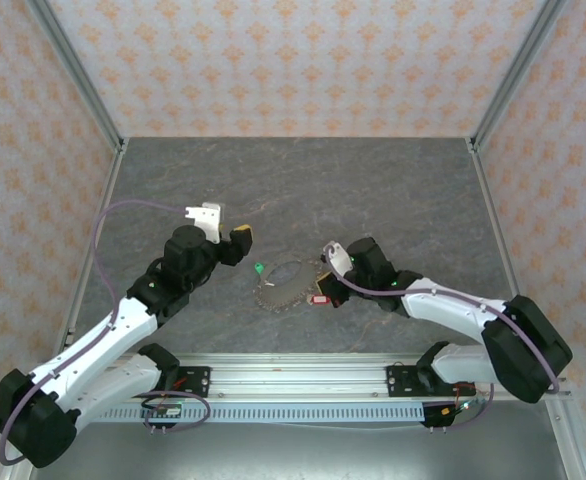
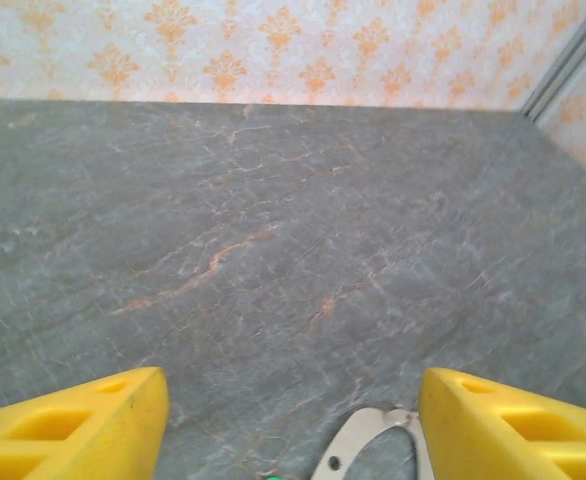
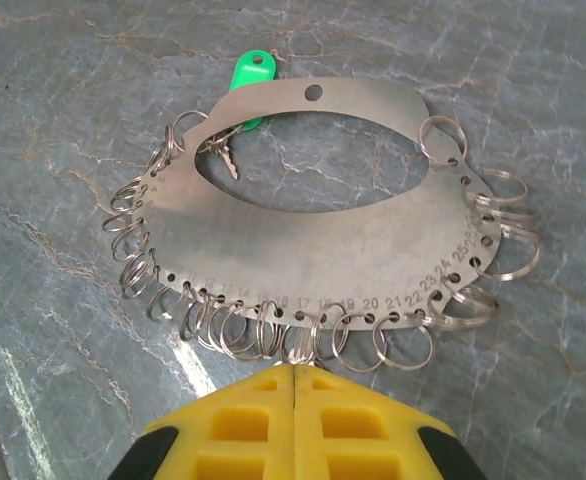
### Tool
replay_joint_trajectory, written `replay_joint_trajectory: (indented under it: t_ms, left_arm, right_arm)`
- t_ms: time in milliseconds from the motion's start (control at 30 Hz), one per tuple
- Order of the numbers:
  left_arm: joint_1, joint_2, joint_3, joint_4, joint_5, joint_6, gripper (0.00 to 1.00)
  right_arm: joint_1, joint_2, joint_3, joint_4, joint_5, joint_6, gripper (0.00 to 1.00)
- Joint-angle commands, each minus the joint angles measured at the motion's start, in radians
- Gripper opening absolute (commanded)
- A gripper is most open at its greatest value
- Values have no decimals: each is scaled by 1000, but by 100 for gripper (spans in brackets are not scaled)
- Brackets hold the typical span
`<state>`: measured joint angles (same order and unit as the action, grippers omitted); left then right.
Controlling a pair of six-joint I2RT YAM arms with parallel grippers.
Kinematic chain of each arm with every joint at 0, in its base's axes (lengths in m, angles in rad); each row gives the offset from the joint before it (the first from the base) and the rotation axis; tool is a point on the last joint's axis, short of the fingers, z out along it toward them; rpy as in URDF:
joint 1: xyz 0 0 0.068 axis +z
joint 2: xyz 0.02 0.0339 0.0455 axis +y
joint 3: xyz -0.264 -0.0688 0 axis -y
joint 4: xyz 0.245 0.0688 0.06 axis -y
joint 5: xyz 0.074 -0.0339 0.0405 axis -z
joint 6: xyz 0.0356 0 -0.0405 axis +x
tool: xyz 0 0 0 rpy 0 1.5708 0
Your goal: Put the keys on the keyring
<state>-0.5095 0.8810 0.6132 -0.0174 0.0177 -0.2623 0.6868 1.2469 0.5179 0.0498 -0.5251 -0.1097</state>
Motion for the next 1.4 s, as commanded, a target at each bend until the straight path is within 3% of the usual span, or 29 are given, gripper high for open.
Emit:
replay_joint_trajectory:
  t_ms: [0, 100, 267, 367, 433, 467, 633, 733, 967, 1100, 1200, 1367]
  left_arm:
    - [6, -10, 12, -51, 33, -148, 71]
    - [5, 3, -14, -50, 113, -203, 78]
    - [6, 97, -34, -87, 226, -267, 77]
    - [3, 180, -72, -12, 344, -331, 68]
    - [0, 227, -104, 50, 388, -363, 52]
    - [-2, 243, -121, 85, 403, -377, 50]
    - [-16, 309, -112, 84, 412, -368, 50]
    - [-28, 383, -77, 107, 444, -359, 42]
    - [-42, 483, -67, 143, 408, -398, 30]
    - [-57, 506, -84, 144, 369, -399, 28]
    - [-57, 528, -94, 133, 335, -394, 20]
    - [-58, 546, -150, 186, 291, -406, 18]
  right_arm:
    - [3, -24, -26, 33, 41, 112, 3]
    - [2, -54, -35, 3, 192, 285, 18]
    - [-11, -58, -24, -58, 304, 508, 28]
    - [-39, -9, 2, -61, 269, 579, 31]
    - [-64, 49, 14, -32, 231, 624, 31]
    - [-77, 79, 27, -16, 208, 644, 30]
    - [-94, 194, 88, 39, 137, 674, 33]
    - [-116, 247, 120, 63, 123, 690, 36]
    - [-122, 338, 160, 83, 87, 705, 37]
    - [-121, 365, 150, 104, 43, 723, 36]
    - [-122, 373, 123, 143, 25, 727, 33]
    - [-122, 408, 107, 199, -21, 747, 32]
